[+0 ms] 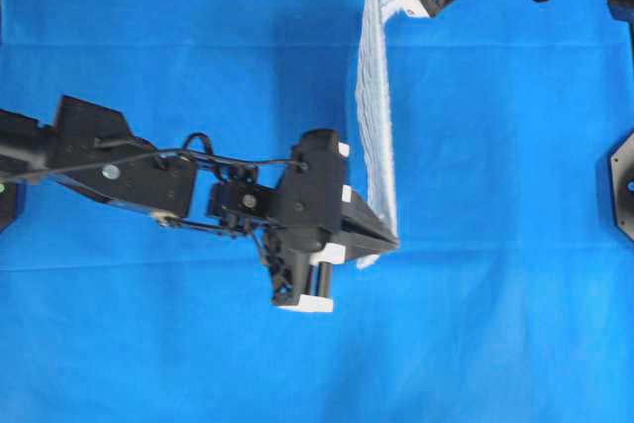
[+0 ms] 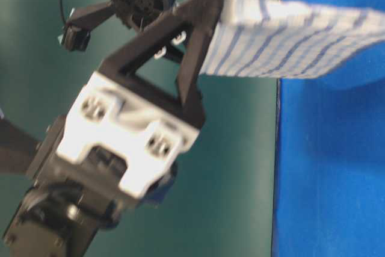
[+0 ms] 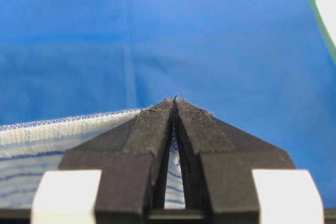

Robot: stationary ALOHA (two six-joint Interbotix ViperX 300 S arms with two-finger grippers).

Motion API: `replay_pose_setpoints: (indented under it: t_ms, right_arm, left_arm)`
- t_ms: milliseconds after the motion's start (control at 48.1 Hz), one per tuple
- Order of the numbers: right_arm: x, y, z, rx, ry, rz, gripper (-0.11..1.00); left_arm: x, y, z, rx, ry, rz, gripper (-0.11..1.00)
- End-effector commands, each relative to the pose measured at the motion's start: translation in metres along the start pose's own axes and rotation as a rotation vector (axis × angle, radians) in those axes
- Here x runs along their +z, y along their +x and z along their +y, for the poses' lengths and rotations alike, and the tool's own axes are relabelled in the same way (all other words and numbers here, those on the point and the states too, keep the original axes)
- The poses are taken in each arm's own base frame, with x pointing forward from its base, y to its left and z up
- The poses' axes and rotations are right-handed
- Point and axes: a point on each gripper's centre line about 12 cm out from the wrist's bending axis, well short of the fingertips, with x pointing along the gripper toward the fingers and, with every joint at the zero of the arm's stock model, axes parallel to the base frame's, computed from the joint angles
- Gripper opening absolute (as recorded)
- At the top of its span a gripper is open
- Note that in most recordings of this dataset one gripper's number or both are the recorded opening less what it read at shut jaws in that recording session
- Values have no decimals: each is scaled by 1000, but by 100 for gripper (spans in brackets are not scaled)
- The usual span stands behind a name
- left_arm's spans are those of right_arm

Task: Fold the blue towel.
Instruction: 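Lay the strip down vertically on the table with both grippers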

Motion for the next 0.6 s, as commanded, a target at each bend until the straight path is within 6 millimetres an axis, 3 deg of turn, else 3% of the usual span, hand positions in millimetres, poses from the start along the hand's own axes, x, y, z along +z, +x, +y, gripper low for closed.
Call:
replay_pose_setpoints:
  t_ms: [0, 353, 582]
  right_arm:
    - [6, -15, -10, -21, 10, -36, 5]
    - [-22, -47, -14, -35, 20, -16, 5]
    - [-32, -45, -14, -41, 22, 31, 5]
  left_arm:
    - [21, 6, -8, -17, 9, -67, 2]
    - [40, 59, -14, -23, 58, -119, 2]
    - [30, 68, -13, -21, 72, -99, 2]
